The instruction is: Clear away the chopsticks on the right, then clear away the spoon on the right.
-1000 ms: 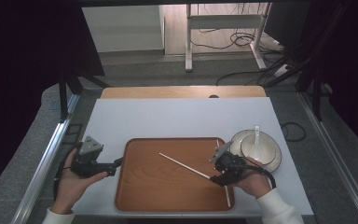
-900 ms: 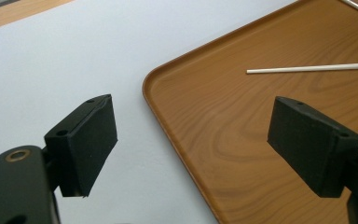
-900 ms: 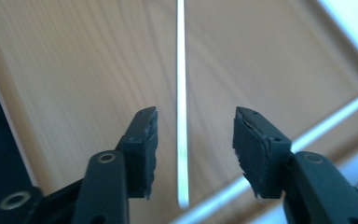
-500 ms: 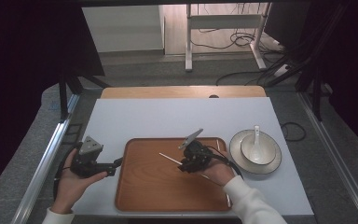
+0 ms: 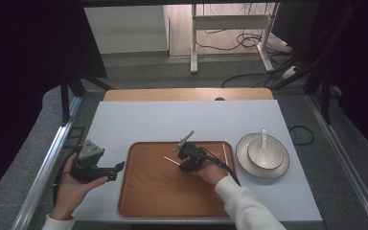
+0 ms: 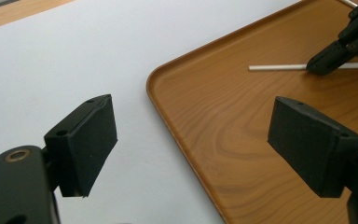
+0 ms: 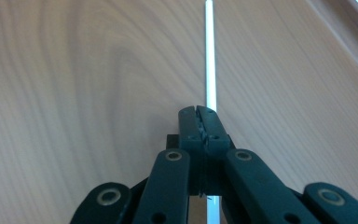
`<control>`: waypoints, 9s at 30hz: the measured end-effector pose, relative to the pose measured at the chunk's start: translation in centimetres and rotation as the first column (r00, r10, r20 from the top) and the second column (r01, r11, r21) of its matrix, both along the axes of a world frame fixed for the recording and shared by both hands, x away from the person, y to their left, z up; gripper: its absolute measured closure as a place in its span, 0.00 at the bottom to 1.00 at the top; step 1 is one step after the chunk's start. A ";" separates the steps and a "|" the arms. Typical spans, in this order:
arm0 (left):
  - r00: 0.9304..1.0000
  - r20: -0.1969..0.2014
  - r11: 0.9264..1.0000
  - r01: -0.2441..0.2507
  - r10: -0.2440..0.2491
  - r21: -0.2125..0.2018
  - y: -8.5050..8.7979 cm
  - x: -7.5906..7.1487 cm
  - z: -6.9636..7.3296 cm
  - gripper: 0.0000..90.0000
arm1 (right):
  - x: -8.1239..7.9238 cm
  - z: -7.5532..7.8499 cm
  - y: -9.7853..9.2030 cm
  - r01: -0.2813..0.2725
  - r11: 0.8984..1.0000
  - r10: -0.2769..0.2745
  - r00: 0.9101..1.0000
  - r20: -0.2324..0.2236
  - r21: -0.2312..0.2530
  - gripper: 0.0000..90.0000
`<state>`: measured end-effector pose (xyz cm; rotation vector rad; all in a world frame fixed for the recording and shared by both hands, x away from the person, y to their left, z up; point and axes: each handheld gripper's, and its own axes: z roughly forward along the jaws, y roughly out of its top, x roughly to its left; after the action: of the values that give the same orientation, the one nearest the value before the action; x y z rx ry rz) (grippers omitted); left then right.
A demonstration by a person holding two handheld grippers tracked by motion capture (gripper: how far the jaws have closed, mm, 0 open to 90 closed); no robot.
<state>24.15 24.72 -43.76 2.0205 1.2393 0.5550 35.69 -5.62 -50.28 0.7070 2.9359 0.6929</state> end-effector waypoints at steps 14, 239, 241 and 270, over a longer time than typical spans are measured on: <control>1.000 -0.003 1.000 0.006 -0.006 0.004 -0.3 0.1 -0.1 0.17 | 0.3 0.3 -3.5 0.092 0.996 -0.092 0.996 0.003 -0.011 1.00; 1.000 0.015 1.000 0.016 -0.017 0.023 -1.3 0.3 -0.5 0.17 | 4.6 9.1 -28.4 0.510 0.669 -0.579 0.814 -0.050 0.541 0.95; 1.000 0.015 1.000 0.017 -0.017 0.023 -1.3 0.3 -0.5 0.17 | 4.3 9.6 -28.0 0.489 0.675 -0.566 0.823 -0.038 0.552 0.95; 1.000 0.017 1.000 0.018 -0.019 0.024 -1.3 0.2 -0.4 0.17 | 0.4 14.2 -21.3 0.253 0.764 -0.383 0.918 0.102 0.593 0.95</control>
<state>24.39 23.40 -44.21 2.0413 1.2079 0.5797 36.06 -26.93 -36.08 1.0567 2.3022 1.5195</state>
